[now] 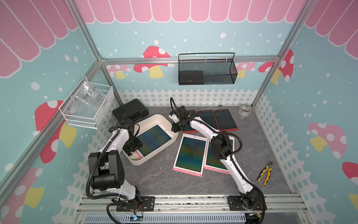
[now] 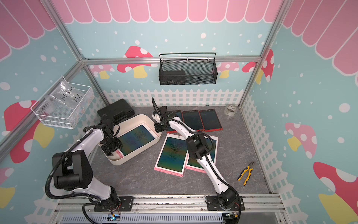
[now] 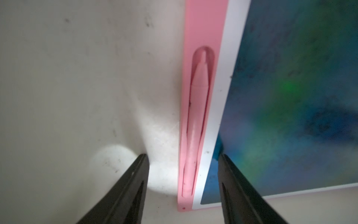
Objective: Take out the writing tablet from the storage box
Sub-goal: Pick up the writing tablet from the storage box.
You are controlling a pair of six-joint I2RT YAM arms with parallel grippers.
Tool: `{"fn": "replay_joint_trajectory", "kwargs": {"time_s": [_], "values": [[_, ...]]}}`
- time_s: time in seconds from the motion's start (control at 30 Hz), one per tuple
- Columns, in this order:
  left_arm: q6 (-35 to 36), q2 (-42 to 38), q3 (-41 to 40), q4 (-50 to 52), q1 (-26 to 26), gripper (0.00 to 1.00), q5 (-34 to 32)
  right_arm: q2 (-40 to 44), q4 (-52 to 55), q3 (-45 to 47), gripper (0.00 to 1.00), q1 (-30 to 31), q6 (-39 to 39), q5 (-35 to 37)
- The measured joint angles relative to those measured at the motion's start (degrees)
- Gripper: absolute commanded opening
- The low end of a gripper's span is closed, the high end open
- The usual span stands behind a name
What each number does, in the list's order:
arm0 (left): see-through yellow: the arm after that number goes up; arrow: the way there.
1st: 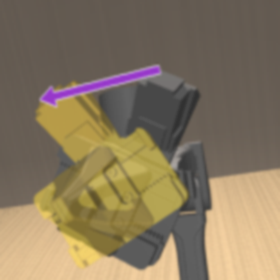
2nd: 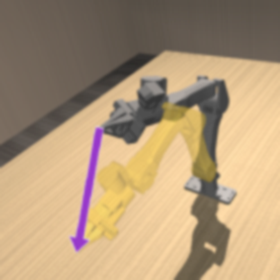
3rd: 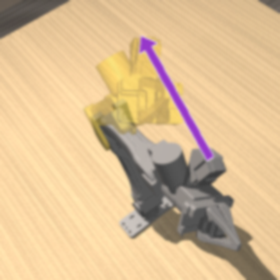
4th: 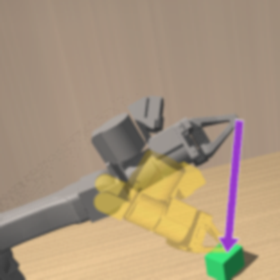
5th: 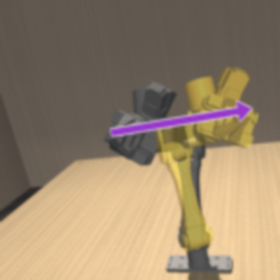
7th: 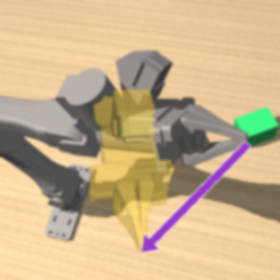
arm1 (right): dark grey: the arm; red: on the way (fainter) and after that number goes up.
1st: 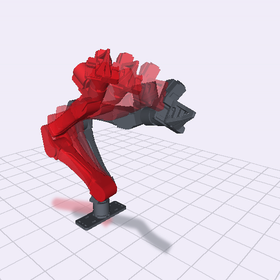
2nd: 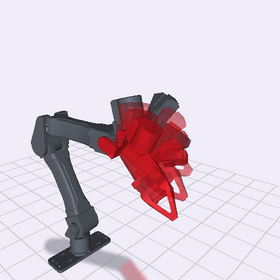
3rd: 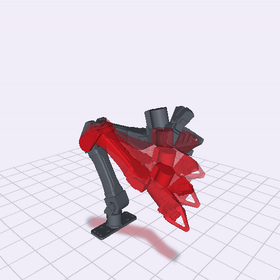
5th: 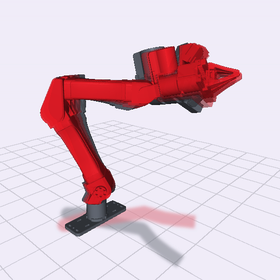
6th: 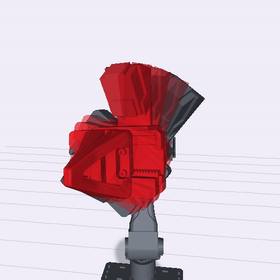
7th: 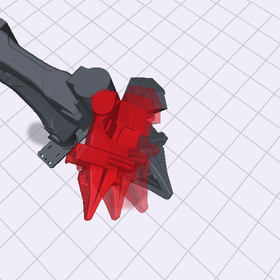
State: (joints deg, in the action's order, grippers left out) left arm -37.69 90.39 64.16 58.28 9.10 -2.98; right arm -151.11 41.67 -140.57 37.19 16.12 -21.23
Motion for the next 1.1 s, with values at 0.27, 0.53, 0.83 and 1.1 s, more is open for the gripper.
{"fn": "replay_joint_trajectory", "kwargs": {"time_s": [0.27,0.53,0.83,1.1], "values": [[0.0,0.0,-1.3,-4.4,0.8,0.60,0.2,0.0,-0.1,0.0,0.00,0.0,-0.7,-0.8],[0.0,1.0,-3.1,-9.8,0.9,0.60,2.4,0.0,-0.3,0.0,0.00,0.0,-1.1,-1.2],[-0.1,1.0,-5.6,-16.4,1.7,0.54,4.9,0.0,-0.3,-0.1,0.00,-0.3,-1.1,-0.6],[-0.3,-1.2,-7.4,-21.0,2.6,0.49,9.1,0.0,-0.6,-0.1,0.00,-1.3,-1.1,-0.4]]}}
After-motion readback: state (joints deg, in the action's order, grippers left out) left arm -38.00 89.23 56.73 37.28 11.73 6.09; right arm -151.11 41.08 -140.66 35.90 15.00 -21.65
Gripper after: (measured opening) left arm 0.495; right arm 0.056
